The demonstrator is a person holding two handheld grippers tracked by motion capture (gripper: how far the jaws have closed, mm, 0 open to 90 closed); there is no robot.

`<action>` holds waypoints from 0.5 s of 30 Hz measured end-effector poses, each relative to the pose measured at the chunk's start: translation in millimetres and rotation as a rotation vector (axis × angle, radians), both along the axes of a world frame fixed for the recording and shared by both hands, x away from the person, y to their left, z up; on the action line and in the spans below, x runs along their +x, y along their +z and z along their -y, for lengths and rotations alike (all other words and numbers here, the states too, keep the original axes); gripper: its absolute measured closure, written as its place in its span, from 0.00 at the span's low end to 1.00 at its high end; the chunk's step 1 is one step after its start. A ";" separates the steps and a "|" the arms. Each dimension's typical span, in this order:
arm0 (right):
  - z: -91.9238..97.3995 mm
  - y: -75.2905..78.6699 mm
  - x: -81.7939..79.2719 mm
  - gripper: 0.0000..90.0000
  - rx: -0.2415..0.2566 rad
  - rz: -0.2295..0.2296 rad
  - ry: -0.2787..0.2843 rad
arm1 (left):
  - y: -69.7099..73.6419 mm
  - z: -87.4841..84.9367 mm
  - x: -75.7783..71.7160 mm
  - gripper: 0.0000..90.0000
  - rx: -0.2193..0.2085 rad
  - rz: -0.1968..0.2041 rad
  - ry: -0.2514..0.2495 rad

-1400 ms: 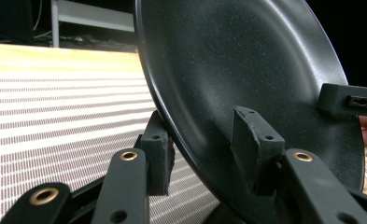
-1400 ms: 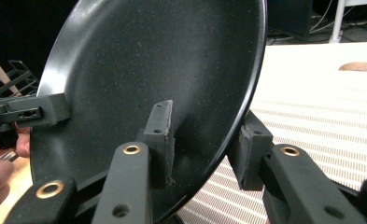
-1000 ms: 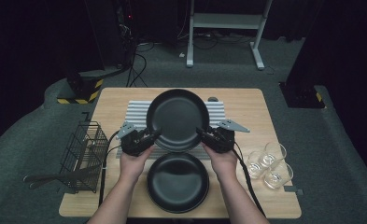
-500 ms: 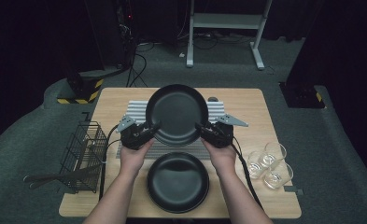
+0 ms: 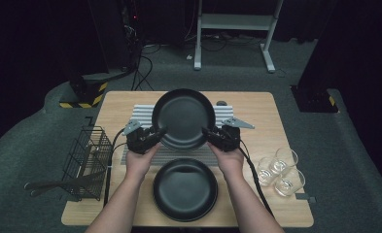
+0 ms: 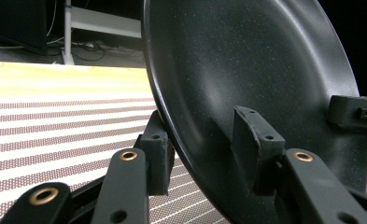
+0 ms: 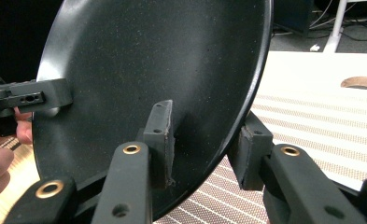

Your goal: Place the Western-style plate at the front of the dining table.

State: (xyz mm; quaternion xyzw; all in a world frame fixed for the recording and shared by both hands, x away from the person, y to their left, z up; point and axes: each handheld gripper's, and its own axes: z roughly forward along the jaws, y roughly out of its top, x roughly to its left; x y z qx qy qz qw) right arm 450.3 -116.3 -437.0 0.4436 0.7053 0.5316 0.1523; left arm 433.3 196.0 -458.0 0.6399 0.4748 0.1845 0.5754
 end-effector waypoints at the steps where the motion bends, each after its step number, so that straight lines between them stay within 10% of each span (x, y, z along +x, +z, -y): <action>1: -0.1 -1.0 0.8 0.71 -0.004 -0.001 0.002 | -1.3 -0.2 0.8 0.66 0.000 -0.003 0.001; 15: -6.0 -20.7 9.6 0.71 -0.026 -0.047 0.006 | -26.6 -4.8 5.6 0.66 -0.019 -0.054 0.016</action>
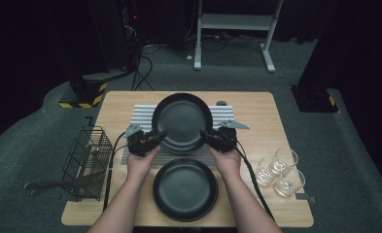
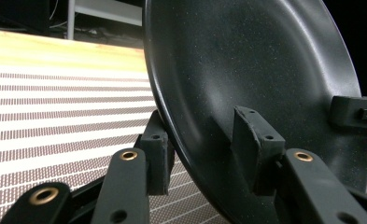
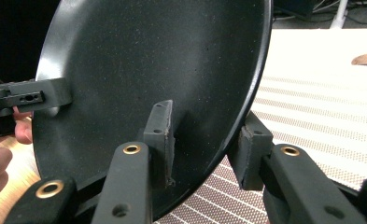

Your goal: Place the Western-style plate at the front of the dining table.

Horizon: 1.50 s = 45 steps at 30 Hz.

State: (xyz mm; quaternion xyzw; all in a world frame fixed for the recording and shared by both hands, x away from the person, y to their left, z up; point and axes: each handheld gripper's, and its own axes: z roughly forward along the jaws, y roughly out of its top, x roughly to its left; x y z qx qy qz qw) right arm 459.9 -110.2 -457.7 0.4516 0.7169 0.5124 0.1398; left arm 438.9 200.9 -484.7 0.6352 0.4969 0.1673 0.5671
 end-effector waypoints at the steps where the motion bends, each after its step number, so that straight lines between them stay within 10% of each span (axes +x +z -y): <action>1: -0.6 -1.7 0.5 0.71 -0.001 -0.003 0.000 | -1.8 -0.2 0.4 0.66 -0.006 -0.007 0.001; 45: -1.7 -55.4 20.2 0.70 -0.011 -0.093 -0.017 | -40.8 2.6 22.5 0.66 0.060 -0.141 -0.001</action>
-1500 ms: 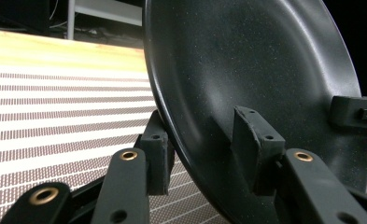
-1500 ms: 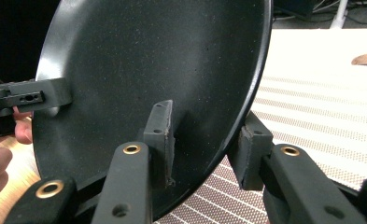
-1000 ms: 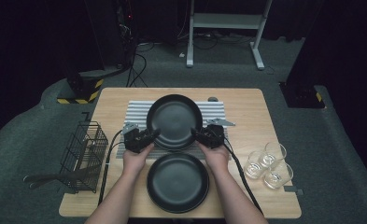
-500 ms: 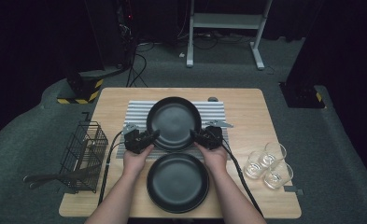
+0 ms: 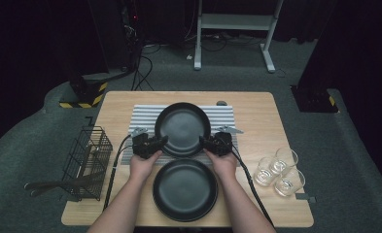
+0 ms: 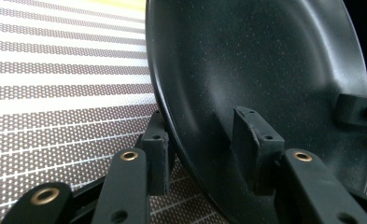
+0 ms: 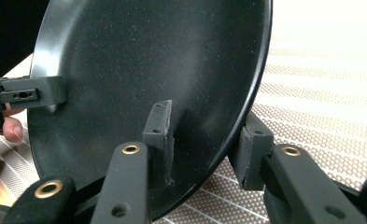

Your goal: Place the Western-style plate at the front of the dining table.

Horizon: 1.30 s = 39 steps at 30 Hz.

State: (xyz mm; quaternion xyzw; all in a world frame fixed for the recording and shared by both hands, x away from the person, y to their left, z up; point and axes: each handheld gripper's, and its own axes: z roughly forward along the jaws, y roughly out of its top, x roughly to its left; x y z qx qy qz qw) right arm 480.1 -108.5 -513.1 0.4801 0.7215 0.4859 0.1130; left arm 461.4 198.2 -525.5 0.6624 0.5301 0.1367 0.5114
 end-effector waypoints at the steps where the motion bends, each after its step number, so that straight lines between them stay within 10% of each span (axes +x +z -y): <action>1: 0.7 -0.8 0.1 0.70 -0.001 -0.003 -0.001 | -0.1 1.1 0.4 0.66 0.003 -0.004 0.002; 39: 0.2 -10.8 5.3 0.68 -0.020 -0.028 -0.039 | -2.2 6.0 9.3 0.67 0.074 -0.096 0.055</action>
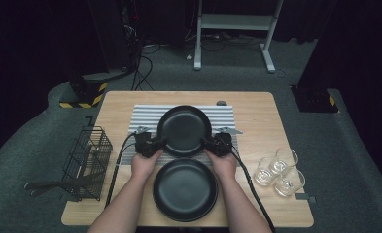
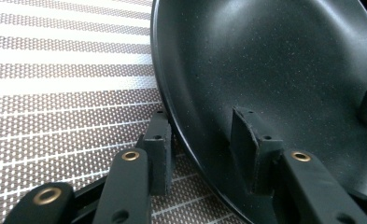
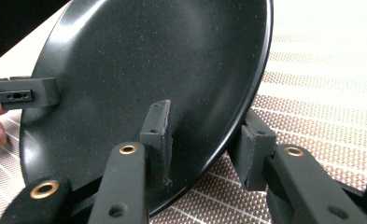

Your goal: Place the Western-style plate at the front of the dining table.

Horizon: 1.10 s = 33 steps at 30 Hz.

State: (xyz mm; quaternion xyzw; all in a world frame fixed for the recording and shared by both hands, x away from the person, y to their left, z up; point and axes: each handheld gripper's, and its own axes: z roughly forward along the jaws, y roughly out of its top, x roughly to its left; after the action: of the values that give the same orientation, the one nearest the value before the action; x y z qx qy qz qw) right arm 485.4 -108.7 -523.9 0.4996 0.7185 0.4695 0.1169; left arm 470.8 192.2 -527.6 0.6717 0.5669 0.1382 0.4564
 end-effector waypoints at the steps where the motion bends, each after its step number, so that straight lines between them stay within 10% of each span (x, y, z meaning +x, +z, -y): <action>1: -0.2 -0.1 0.1 0.68 -0.002 -0.001 -0.002 | 0.0 0.3 0.1 0.68 0.005 -0.001 0.004; 33: -3.9 -0.6 1.5 0.62 -0.054 -0.018 -0.040 | -0.6 2.2 2.1 0.68 0.026 -0.027 0.026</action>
State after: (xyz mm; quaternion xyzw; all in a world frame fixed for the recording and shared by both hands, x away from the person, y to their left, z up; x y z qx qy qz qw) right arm 486.9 -104.9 -524.5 0.5148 0.7218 0.4429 0.1336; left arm 472.9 190.1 -528.3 0.6721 0.5799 0.1422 0.4380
